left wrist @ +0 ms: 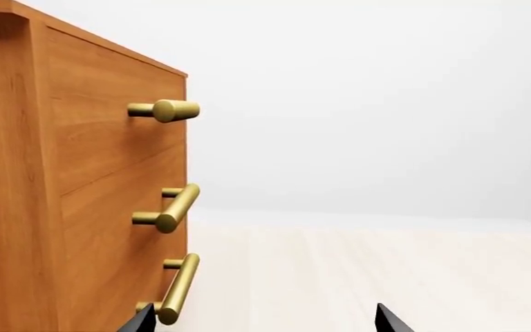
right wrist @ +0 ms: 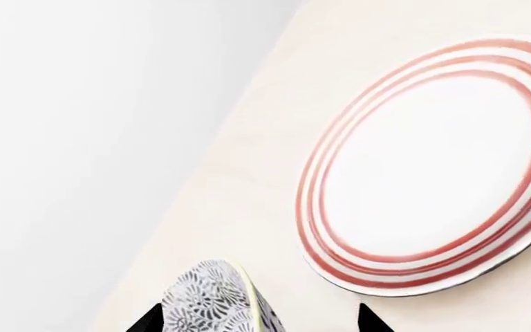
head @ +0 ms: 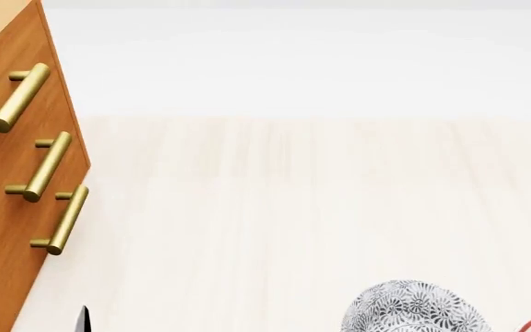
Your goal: Put the bowl on top of the cabinet.
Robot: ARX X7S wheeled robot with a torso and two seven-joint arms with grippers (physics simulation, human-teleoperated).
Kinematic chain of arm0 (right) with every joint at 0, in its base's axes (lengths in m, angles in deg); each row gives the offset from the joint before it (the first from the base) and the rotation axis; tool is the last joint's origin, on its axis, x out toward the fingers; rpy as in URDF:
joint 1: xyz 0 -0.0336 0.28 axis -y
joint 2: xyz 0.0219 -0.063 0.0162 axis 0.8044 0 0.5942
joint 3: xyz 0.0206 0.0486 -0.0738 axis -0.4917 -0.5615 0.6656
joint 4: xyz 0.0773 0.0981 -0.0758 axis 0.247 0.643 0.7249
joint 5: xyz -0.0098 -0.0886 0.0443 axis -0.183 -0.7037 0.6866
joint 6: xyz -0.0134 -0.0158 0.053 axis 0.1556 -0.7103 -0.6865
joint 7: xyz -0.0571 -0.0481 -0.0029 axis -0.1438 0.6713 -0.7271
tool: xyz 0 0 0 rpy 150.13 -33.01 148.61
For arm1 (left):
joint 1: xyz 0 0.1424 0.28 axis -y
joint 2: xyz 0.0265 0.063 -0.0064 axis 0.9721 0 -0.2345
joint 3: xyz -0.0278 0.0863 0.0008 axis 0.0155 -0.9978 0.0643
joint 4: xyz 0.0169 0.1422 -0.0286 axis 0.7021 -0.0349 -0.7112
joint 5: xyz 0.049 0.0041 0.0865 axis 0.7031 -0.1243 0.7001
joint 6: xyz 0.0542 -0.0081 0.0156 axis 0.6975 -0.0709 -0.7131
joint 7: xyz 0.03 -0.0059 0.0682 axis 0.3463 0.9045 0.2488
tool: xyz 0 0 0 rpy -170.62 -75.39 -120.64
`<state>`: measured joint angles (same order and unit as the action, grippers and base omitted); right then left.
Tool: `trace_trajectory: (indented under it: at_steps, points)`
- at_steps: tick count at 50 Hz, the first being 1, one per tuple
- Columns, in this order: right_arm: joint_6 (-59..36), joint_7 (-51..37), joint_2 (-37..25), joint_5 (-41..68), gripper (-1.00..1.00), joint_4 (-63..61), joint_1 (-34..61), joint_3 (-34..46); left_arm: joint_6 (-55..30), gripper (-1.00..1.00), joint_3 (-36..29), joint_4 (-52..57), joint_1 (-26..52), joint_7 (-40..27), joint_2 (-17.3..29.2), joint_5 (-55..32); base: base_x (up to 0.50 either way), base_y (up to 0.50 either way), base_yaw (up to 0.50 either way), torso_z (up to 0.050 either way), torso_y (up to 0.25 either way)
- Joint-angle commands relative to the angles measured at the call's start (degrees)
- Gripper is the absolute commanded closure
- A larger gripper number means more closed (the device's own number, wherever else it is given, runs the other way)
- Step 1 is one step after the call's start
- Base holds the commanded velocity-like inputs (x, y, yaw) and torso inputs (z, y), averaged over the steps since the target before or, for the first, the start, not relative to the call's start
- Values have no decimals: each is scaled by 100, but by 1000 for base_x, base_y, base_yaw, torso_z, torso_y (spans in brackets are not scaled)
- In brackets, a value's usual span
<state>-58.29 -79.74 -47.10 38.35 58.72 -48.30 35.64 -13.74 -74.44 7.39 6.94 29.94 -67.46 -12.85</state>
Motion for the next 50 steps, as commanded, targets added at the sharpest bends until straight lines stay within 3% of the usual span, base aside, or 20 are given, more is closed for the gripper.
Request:
trace_trajectory:
  at_steps: [1,50]
  points:
    - [-213,100,-102,231,-100,186,160,118,5,-100,-25,-13,10,-11,12,-7,0,0,0,0,0]
    - [-660,510,-279,650,-100,994,717,434,23,-100,-95,-18,32,-87,66,-46,0,0,0,0,0]
